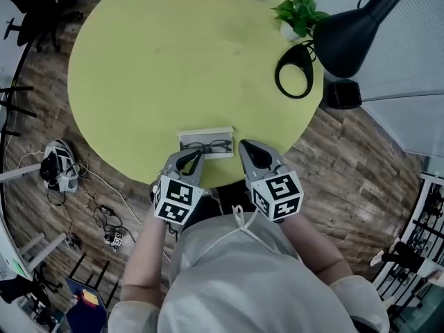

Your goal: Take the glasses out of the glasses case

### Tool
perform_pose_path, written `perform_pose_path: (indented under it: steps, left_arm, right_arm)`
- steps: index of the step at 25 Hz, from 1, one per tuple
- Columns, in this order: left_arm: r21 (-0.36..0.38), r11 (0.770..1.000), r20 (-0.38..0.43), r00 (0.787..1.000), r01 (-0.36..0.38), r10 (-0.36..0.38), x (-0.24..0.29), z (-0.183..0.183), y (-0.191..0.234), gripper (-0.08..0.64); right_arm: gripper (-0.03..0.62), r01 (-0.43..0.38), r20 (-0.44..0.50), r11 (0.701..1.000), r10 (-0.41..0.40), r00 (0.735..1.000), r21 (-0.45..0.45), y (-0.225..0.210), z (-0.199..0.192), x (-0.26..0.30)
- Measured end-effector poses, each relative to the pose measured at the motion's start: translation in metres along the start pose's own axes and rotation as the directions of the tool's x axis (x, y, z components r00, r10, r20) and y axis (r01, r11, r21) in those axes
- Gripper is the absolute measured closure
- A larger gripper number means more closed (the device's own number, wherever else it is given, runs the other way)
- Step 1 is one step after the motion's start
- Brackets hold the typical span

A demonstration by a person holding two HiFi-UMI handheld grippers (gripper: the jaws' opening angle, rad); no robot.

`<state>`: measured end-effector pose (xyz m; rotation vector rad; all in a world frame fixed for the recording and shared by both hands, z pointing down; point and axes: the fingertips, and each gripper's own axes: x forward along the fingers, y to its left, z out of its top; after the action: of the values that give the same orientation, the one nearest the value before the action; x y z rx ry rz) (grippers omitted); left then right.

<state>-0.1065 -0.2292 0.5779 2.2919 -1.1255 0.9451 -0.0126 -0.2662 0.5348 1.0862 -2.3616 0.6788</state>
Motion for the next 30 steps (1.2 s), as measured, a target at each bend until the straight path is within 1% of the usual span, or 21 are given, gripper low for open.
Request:
perform_pose_path:
  steps: [2, 5, 8, 11, 13, 18, 22, 26, 28, 30]
  left_arm:
    - [0.083, 0.996, -0.055, 0.998, 0.039, -0.034, 0.012, -0.003, -0.003, 0.513]
    - [0.189, 0.975, -0.135, 0.987, 0.112, -0.087, 0.026, -0.008, -0.006, 0.495]
    - [0.282, 0.941, -0.226, 0.966, 0.188, -0.125, 0.04, -0.015, -0.008, 0.467]
    - [0.355, 0.897, -0.331, 0.933, 0.263, -0.142, 0.053, -0.025, -0.009, 0.448]
    - [0.374, 0.876, -0.374, 0.914, 0.306, -0.159, 0.057, -0.029, -0.011, 0.449]
    - [0.417, 0.825, -0.431, 0.882, 0.382, -0.19, 0.065, -0.029, -0.014, 0.458]
    - [0.44, 0.785, -0.477, 0.854, 0.437, -0.209, 0.074, -0.032, -0.014, 0.509]
    - [0.431, 0.757, -0.506, 0.826, 0.491, -0.248, 0.076, -0.037, -0.017, 0.512]
    - [0.431, 0.748, -0.512, 0.819, 0.505, -0.258, 0.075, -0.04, -0.017, 0.526]
    - [0.434, 0.741, -0.509, 0.818, 0.512, -0.268, 0.075, -0.041, -0.018, 0.54]
  right_arm:
    - [0.592, -0.002, -0.011, 1.0, 0.002, 1.0, 0.001, -0.005, -0.004, 0.005]
    - [0.592, 0.001, -0.026, 1.0, -0.001, 1.0, 0.008, -0.009, -0.01, 0.009]
    - [0.592, 0.007, -0.041, 1.0, -0.006, 0.999, 0.02, -0.015, -0.014, 0.012]
    - [0.592, 0.015, -0.059, 0.999, -0.012, 0.998, 0.036, -0.021, -0.019, 0.015]
    - [0.592, 0.019, -0.068, 0.999, -0.015, 0.998, 0.048, -0.023, -0.02, 0.016]
    - [0.592, 0.009, -0.07, 0.999, -0.005, 0.998, 0.052, -0.022, -0.017, 0.021]
    - [0.592, 0.009, -0.07, 0.999, -0.006, 0.998, 0.053, -0.027, -0.016, 0.023]
    - [0.592, 0.018, -0.069, 0.998, -0.014, 0.997, 0.054, -0.03, -0.015, 0.023]
    - [0.592, 0.022, -0.07, 0.998, -0.018, 0.997, 0.057, -0.03, -0.015, 0.022]
    - [0.592, 0.029, -0.07, 0.998, -0.024, 0.997, 0.061, -0.031, -0.015, 0.02]
